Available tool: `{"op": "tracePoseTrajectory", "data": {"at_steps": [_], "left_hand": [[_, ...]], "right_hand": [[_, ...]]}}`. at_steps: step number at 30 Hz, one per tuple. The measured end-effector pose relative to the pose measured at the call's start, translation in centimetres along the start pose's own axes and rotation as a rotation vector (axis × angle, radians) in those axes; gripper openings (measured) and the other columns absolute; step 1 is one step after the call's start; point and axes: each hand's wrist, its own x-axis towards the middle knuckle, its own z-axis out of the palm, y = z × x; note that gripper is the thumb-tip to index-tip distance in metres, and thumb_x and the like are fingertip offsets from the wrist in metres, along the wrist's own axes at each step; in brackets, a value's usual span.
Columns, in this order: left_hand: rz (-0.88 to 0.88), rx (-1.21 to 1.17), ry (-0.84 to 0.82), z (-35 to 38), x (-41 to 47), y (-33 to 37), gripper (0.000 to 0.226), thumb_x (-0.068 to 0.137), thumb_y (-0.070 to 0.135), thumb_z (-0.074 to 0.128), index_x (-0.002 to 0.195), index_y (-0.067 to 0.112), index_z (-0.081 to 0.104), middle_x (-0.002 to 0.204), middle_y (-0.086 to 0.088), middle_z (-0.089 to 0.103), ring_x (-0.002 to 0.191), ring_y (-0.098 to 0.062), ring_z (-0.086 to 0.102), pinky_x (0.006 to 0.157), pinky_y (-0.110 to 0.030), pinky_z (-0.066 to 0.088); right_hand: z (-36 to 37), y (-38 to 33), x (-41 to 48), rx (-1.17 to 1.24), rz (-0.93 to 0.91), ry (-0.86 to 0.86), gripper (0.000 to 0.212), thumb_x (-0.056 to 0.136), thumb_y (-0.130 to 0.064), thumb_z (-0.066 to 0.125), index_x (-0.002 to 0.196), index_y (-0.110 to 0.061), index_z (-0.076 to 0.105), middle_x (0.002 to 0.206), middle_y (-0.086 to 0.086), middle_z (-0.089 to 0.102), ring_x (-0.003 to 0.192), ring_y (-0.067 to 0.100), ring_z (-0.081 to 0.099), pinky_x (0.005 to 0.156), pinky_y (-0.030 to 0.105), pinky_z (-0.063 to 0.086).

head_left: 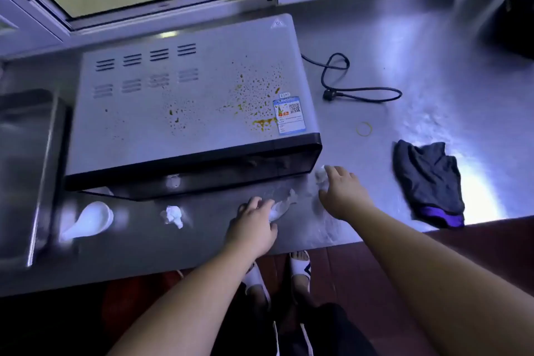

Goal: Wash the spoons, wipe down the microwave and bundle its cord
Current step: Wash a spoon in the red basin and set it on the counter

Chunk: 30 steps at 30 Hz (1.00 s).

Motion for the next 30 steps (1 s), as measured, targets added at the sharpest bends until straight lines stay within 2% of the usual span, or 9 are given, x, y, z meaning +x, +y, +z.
{"op": "tracePoseTrajectory", "data": {"at_steps": [6,9,13,18,21,26,28,30], "left_hand": [[-0.004,0.059,-0.031,1.8,1.5,-0.4,0.054,0.094,0.026,0.057,0.145,0.037,0.045,0.148,0.008,0.038,0.133,-0.026,0.040,0.099,-0.044,0.048],[0.018,0.017,-0.015,2.5,1.7,-1.2,0.051,0.096,0.016,0.052,0.143,0.037,0.052,0.140,0.009,0.042,0.129,-0.023,0.040,0.097,-0.041,0.050],[0.017,-0.022,-0.006,3.0,1.8,-1.9,0.046,0.092,0.002,0.050,0.129,0.027,0.060,0.129,0.007,0.047,0.120,-0.020,0.042,0.090,-0.041,0.053],[0.014,-0.016,-0.014,3.0,1.8,-2.3,0.023,0.088,0.002,0.055,0.103,0.017,0.064,0.110,0.000,0.058,0.104,-0.025,0.054,0.079,-0.036,0.050],[0.007,0.001,-0.012,2.1,1.4,-2.2,0.013,0.086,0.006,0.056,0.090,0.018,0.058,0.099,0.000,0.063,0.097,-0.027,0.058,0.074,-0.037,0.050],[-0.025,-0.066,0.027,0.2,0.0,-2.6,0.016,0.090,0.011,0.055,0.101,0.023,0.053,0.104,0.004,0.063,0.091,-0.023,0.055,0.070,-0.035,0.044],[-0.020,-0.109,0.033,-0.6,-0.7,-2.9,0.024,0.091,0.011,0.056,0.108,0.027,0.051,0.109,0.005,0.064,0.090,-0.021,0.055,0.070,-0.034,0.043],[-0.004,-0.140,0.036,-1.2,-1.5,-3.6,0.039,0.091,0.011,0.056,0.122,0.033,0.053,0.119,0.008,0.062,0.100,-0.019,0.058,0.078,-0.032,0.047]], "right_hand": [[1.0,-0.3,2.7,-0.061,-0.036,-0.040,0.046,0.086,-0.035,0.042,0.129,-0.020,0.049,0.136,0.003,0.047,0.119,0.037,0.046,0.095,0.046,0.047],[1.8,-0.1,2.8,-0.099,-0.028,0.011,0.033,0.093,-0.018,0.049,0.125,-0.013,0.054,0.133,0.008,0.046,0.117,0.036,0.041,0.092,0.043,0.047],[3.3,0.2,2.2,-0.060,0.010,0.083,0.023,0.092,-0.004,0.041,0.109,-0.009,0.056,0.118,0.012,0.049,0.108,0.034,0.041,0.083,0.039,0.042],[4.4,0.4,0.5,-0.018,-0.031,0.084,0.023,0.090,-0.002,0.047,0.109,-0.009,0.058,0.113,0.013,0.051,0.103,0.033,0.043,0.076,0.036,0.032],[4.6,0.0,-0.7,-0.006,-0.041,0.063,0.023,0.090,-0.004,0.048,0.111,-0.008,0.058,0.113,0.013,0.052,0.104,0.033,0.044,0.077,0.037,0.034],[4.5,-1.0,-2.0,-0.013,-0.079,0.014,0.028,0.093,-0.009,0.049,0.119,-0.011,0.057,0.118,0.011,0.052,0.109,0.032,0.044,0.076,0.036,0.038],[4.1,-1.6,-2.3,-0.013,-0.109,0.001,0.031,0.093,-0.011,0.050,0.124,-0.013,0.057,0.120,0.010,0.052,0.111,0.031,0.045,0.081,0.038,0.043],[3.7,-2.3,-2.5,-0.008,-0.142,-0.004,0.036,0.093,-0.013,0.050,0.129,-0.014,0.056,0.122,0.010,0.053,0.114,0.032,0.045,0.086,0.040,0.046]]}}
